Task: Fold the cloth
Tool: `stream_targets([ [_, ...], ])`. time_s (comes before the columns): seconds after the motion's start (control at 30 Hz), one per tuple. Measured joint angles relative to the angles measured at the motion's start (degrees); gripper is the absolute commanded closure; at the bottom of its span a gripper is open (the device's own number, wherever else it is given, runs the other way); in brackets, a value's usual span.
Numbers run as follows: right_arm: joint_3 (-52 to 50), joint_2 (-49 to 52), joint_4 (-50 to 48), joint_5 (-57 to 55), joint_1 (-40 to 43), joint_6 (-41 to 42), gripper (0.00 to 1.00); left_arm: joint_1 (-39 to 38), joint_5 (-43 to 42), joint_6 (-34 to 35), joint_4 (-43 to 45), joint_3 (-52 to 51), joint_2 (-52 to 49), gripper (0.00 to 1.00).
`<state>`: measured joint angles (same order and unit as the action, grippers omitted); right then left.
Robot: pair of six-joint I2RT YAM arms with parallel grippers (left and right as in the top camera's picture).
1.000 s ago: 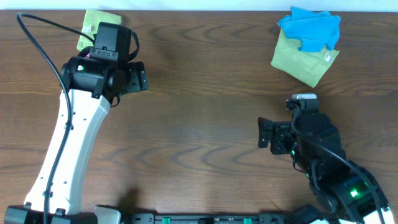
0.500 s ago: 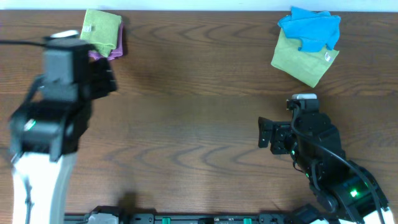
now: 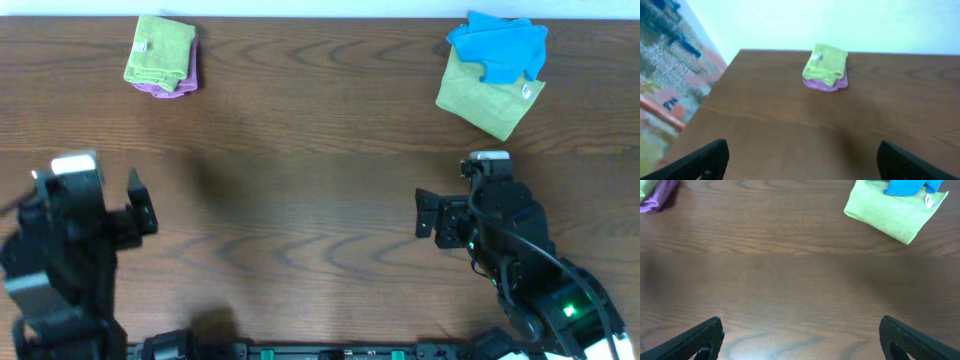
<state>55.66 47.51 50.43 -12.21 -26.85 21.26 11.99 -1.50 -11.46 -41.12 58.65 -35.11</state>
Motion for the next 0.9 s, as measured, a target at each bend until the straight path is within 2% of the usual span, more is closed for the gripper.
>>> stream_targets([
  [0.23,-0.02,0.00,0.11,-0.02,0.00,0.00,0.01,-0.11,-6.19,-0.37,15.76,-27.85,19.56,0.05],
  [0.33,-0.02,0.00,0.04,0.00,0.00,0.00,0.01,-1.05,-7.74,1.07,20.20,-36.02,24.09,0.05],
  [0.57,-0.02,0.00,0.09,0.00,0.00,0.00,0.01,-4.85,-8.26,2.67,22.56,-42.86,28.02,0.05],
  [0.9,-0.02,0.00,0.07,-0.02,0.00,0.00,0.01,-8.11,-2.71,3.67,23.12,-46.29,31.39,0.05],
])
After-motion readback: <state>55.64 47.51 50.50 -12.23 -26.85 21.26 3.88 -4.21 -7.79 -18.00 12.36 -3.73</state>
